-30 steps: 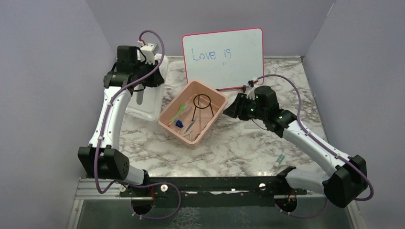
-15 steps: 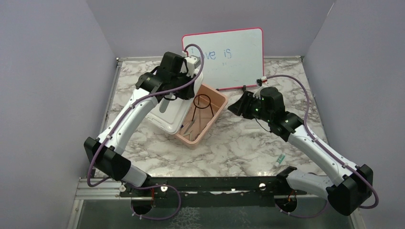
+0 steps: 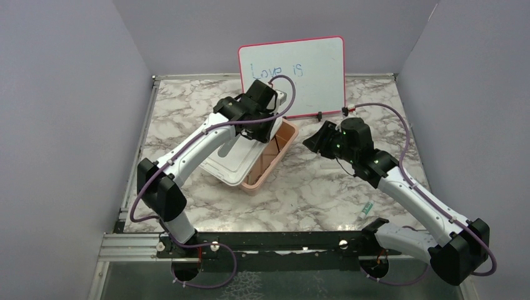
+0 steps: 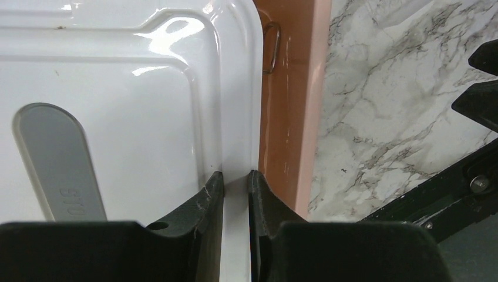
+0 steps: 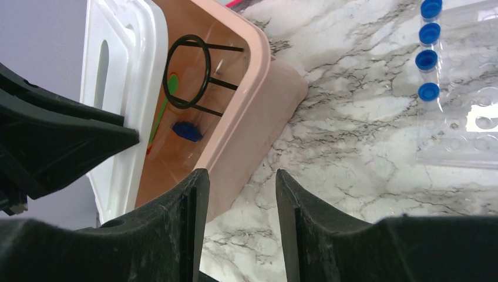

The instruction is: Organize the chemistry lab equipment

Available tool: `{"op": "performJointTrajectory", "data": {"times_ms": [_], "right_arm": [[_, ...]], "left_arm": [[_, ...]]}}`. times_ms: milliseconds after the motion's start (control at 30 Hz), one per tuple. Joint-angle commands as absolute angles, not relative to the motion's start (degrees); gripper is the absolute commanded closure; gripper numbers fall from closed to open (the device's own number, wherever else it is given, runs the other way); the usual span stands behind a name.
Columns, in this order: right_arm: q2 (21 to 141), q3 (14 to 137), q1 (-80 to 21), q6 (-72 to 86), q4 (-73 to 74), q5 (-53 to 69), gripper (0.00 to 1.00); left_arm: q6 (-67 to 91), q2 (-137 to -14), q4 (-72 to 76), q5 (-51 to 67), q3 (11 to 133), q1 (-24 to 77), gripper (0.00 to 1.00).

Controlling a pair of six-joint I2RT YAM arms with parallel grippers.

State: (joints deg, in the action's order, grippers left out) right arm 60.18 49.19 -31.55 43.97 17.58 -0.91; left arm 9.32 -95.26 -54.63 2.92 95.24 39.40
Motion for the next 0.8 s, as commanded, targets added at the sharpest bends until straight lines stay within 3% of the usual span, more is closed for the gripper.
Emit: {"op": "performJointTrajectory", "data": {"times_ms": [0, 533, 767], "right_arm": [[58.55, 47.77, -31.87, 45.73, 19.68, -4.66, 0.50], [56.57, 45.41, -31.84, 47.97, 20.04, -6.94, 0.51], [56.71, 45.60, -31.84, 47.48, 19.66, -5.99, 0.51]], "left_arm": [[11.98, -97.18, -55.36, 0.94, 98.53, 42.38, 1.00], [13.96, -104.29, -53.79, 0.70, 101.59, 47.72, 1.00], [13.21, -103.96, -50.77, 2.51, 103.89, 47.72, 0.75]]}}
